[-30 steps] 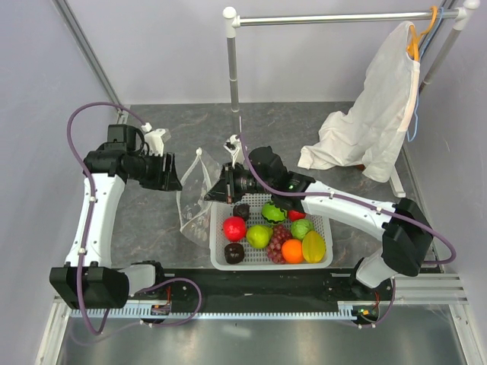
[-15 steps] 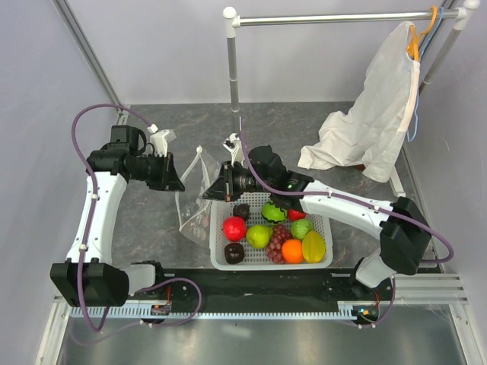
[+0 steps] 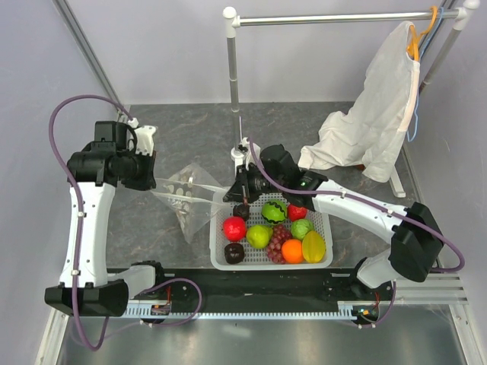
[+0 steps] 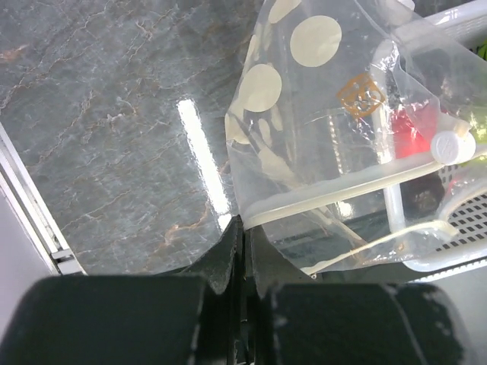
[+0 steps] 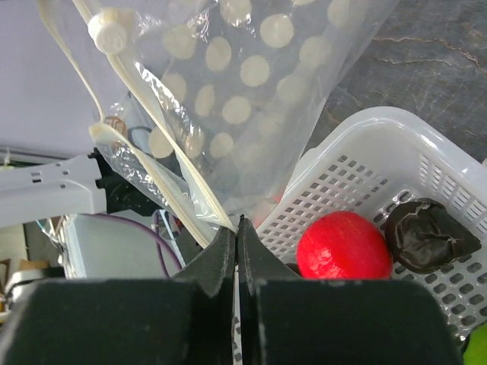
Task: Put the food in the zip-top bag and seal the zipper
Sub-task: Open the zipper of the food storage bag, then pick up the fake fruit from the bin.
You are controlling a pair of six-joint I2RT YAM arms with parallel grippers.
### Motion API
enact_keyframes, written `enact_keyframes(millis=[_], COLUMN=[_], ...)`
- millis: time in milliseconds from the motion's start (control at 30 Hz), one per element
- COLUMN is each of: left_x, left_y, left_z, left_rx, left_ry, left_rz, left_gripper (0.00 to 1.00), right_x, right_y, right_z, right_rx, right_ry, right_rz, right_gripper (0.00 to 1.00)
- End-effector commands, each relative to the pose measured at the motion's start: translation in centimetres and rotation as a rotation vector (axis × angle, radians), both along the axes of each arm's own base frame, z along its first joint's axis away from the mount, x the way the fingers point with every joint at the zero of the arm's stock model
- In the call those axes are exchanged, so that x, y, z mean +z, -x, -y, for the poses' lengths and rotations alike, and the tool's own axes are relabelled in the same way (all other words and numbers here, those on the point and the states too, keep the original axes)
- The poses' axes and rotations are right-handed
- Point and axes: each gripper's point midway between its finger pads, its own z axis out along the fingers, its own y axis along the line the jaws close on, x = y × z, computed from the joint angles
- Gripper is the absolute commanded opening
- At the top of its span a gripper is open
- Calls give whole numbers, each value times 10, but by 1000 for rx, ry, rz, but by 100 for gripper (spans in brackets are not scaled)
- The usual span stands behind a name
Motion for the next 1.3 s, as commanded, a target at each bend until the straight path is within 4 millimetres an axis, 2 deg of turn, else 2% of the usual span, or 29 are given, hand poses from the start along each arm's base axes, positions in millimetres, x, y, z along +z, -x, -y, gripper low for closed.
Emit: enact_keyframes(millis=[0,33,67,133,200,267,300,367,400,433,533,633,667,700,800,833,867,900,933,967,1100,1200,1267], left_x=[2,-2,-3,-14,-19,-24,-30,-34,-38,-38,-43,-43,-43,-43,-41,-40,-39,-38,-36,-35,-34,-35,-35], left_y=[16,18,20,21,12,10,7,6,6,5,5,7,7,7,10,10,10,10,10,10,10,10,10], left_z=[-17,-10,9,24,31,43,48,58,61,66,69,72,73,73,78,80,81,81,82,82,81,80,79], left_rx=[-5,-30,-99,-157,-154,-164,-167,-171,-172,-184,-181,-191,-196,-200,-216,-223,-228,-228,-227,-227,-224,-218,-215], left_ry=[-92,-57,26,57,57,58,60,65,73,83,96,110,114,117,142,153,156,161,165,165,163,158,153], left_rz=[-15,-29,-23,-27,-21,-41,-60,-73,-81,-74,-83,-83,-82,-82,-81,-81,-81,-78,-74,-73,-70,-71,-67], left_gripper=[2,2,2,2,2,2,2,2,2,2,2,2,2,2,2,2,2,2,2,2,2,2,2], right_x=[-25,-25,-24,-19,-17,-12,-11,-1,5,9,27,38,40,39,22,16,1,-9,-24,-30,-44,-59,-77], right_y=[6,4,4,5,5,4,3,-6,-13,-17,-32,-30,-24,-17,5,4,3,-7,-9,-9,-9,-5,-8], right_z=[21,21,21,18,17,17,22,30,42,49,77,98,107,110,117,120,127,136,140,143,142,139,142], right_rx=[27,27,36,55,75,90,102,79,50,41,-20,-6,-1,48,229,235,253,215,223,223,187,158,128], right_ry=[119,120,119,100,95,96,121,134,149,168,249,297,314,323,359,392,455,533,587,611,605,588,614], right_rz=[38,45,59,65,91,126,160,208,222,256,387,528,547,578,644,644,616,605,557,532,470,421,392], right_gripper=[3,7,10,16,31,38,48,60,72,78,87,91,98,98,98,98,98,98,98,98,98,98,98])
